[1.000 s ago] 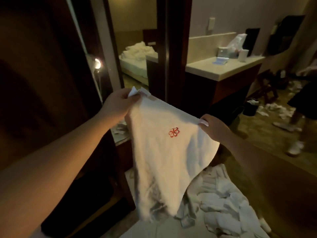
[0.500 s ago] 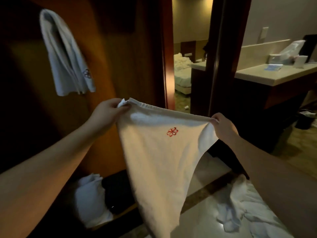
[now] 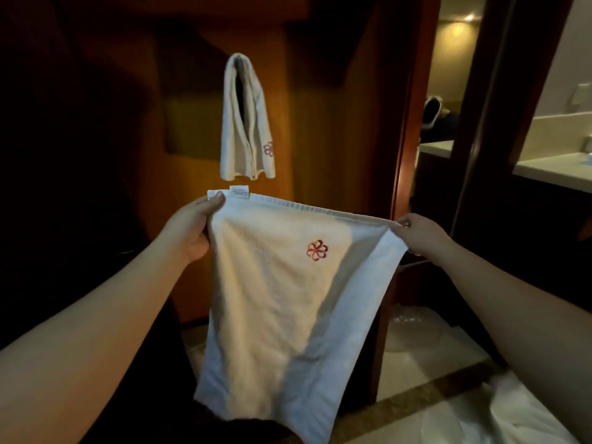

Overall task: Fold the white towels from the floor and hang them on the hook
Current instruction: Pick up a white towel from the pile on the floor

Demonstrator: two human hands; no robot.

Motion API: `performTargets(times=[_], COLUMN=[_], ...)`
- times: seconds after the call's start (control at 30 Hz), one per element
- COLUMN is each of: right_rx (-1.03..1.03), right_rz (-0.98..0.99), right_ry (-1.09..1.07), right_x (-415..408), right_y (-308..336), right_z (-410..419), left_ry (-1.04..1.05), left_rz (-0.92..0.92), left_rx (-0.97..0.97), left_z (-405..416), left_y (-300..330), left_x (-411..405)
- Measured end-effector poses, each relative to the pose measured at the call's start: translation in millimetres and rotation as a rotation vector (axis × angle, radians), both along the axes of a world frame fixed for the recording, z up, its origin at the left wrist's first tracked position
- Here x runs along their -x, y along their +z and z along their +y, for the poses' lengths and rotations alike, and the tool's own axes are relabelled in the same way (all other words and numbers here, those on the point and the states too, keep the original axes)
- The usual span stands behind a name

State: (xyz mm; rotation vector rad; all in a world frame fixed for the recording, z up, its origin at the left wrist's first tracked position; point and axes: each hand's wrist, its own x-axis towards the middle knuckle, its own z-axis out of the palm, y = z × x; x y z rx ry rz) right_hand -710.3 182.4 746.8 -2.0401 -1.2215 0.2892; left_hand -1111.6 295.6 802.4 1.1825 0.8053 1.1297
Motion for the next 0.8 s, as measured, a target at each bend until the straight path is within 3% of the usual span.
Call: performTargets(times=[0.13,0.2,0.4,0.5,0.63,0.8], right_rx=[-0.054,-0.080,-0.133,-0.153,-0.250,-0.469], right_rz=[0.412,0.508,0.514,0.427,0.189,0.252], right_ry=[0.227,0.389,0.672,0.765,0.796,0.763], right_x=[47.6,77.4,168.9,195.6,213.7,231.6], right_y=[20.2,28.4,54.2,68.1,79.3,85.1], right_z=[14.5,17.6,6.4,-2.1,-7.3,-10.5], left_ry=[0.039,0.027,0.048,0.051,0.013,-0.034], left_rz=[-0.157,-0.157,-0.051,-0.038,-0.067,-0.013], left_rx=[0.032,0.008,-0.105,-0.113,-0.110,-0.190], left_z=[-5.0,-13.5,-35.4,-46.2,-60.7,-83.8], left_y=[-1.3,-0.4,-3.2,1.6,10.5,20.9], left_x=[9.7,12.2,16.1,12.5,8.0,5.0])
